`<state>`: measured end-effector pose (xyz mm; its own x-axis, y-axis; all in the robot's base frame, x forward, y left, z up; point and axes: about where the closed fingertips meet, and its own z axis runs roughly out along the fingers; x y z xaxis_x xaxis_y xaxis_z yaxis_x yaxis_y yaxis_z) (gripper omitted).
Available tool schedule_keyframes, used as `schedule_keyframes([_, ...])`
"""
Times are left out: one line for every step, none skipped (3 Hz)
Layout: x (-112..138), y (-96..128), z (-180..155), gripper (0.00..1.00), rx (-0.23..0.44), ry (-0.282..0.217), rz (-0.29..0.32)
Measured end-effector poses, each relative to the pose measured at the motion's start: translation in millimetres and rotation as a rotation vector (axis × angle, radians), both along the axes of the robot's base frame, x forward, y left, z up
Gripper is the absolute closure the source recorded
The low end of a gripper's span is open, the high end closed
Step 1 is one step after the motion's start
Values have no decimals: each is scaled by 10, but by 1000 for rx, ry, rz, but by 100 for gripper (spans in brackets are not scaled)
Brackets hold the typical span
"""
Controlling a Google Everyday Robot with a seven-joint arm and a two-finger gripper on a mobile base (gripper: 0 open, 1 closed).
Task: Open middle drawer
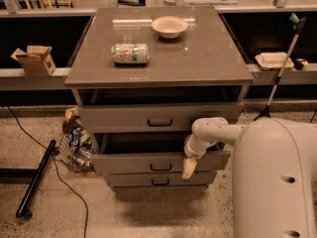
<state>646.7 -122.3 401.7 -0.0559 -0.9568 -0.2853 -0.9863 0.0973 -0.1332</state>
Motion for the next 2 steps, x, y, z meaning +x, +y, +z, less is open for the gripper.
schedule_keyframes([-105, -8, 14, 0, -6, 44, 35])
schedule_keyframes([-329, -39, 44, 0, -22, 132, 86])
